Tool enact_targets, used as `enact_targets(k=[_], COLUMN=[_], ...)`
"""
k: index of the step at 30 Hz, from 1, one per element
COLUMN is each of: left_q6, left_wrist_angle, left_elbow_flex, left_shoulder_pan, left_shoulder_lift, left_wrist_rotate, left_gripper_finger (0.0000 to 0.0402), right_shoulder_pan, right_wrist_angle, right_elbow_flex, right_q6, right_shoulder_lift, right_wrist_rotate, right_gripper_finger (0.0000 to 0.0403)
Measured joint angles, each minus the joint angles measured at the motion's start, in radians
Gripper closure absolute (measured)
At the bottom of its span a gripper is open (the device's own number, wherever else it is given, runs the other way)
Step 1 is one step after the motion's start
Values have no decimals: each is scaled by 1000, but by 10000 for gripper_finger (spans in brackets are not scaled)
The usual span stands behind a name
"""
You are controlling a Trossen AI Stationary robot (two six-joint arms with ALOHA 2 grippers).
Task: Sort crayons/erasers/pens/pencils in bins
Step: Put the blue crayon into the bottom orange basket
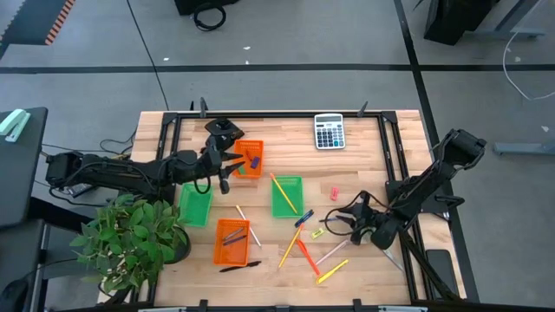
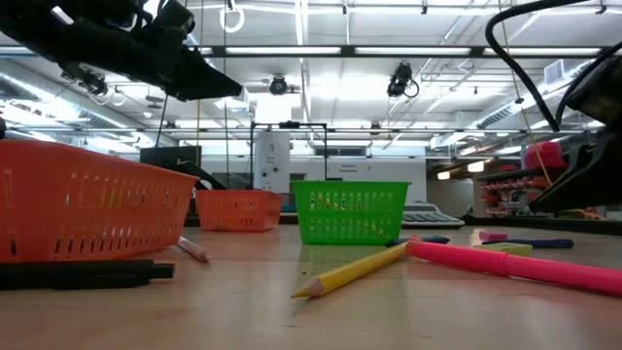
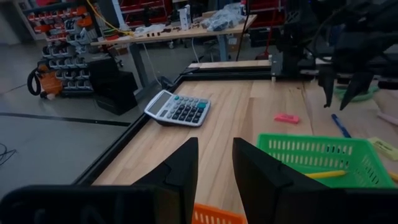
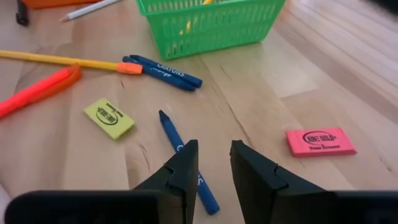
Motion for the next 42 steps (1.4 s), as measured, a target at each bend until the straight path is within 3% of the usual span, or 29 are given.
enact_targets(k=[7,14,42], left_q6=[-24,-26,-72], left_wrist_angle=[12,14,11], left_elbow_flex=[0,0,0], left_shoulder_pan=[0,0,-1], left_shoulder_lift=[0,0,0], left_wrist_rotate=[0,0,0], left_gripper_finger=[294,294,294], right_shoulder_pan=[-1,-5,-208], right_wrist_angle=[128,138,250], right_elbow_flex=[-51,-57,-57], right_q6=[-94,-159,-374], right_shoulder_lift=[0,0,0], right_wrist_rotate=[-50,-84,-338], right_gripper_finger=[301,301,301])
